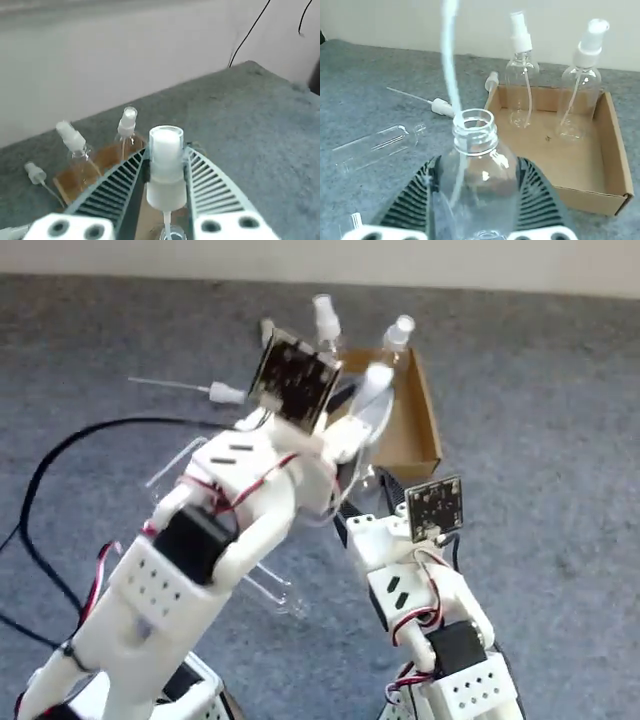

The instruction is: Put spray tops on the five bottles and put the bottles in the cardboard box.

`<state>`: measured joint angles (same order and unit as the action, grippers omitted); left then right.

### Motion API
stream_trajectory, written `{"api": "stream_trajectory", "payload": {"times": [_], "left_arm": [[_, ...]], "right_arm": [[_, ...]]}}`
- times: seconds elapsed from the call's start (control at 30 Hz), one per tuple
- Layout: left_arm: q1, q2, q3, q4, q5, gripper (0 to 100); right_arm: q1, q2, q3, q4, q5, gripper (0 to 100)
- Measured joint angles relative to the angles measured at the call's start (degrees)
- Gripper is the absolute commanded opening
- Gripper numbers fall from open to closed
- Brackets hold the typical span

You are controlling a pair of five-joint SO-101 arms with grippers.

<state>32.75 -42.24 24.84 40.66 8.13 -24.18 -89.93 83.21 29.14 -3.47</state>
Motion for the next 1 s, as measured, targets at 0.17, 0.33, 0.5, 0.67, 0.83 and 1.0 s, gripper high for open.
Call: {"api": "stream_trajectory", "payload": {"times": [0.17,0.33,0.5,0.67,0.83,1.0], "left_arm": [[0.18,-5.8,10.2,0.0,-3.87,1],[0.26,-6.15,13.89,0.0,-4.92,8],[0.18,-6.68,14.07,0.09,-5.1,11],[0.18,-6.77,12.4,0.79,-5.19,11],[0.18,-6.86,5.45,3.6,-5.36,11],[0.18,-6.86,2.55,4.4,-5.36,11]], "right_arm": [[-0.09,0.0,0.0,0.0,0.0,0.4],[-0.09,0.0,0.0,0.0,0.0,0.4],[0.0,0.0,0.0,0.0,0.0,0.4],[0.0,0.0,0.0,0.0,0.0,0.4],[0.18,0.0,0.0,0.0,-0.09,0.4],[0.35,0.0,0.0,0.0,-0.09,0.4]]}}
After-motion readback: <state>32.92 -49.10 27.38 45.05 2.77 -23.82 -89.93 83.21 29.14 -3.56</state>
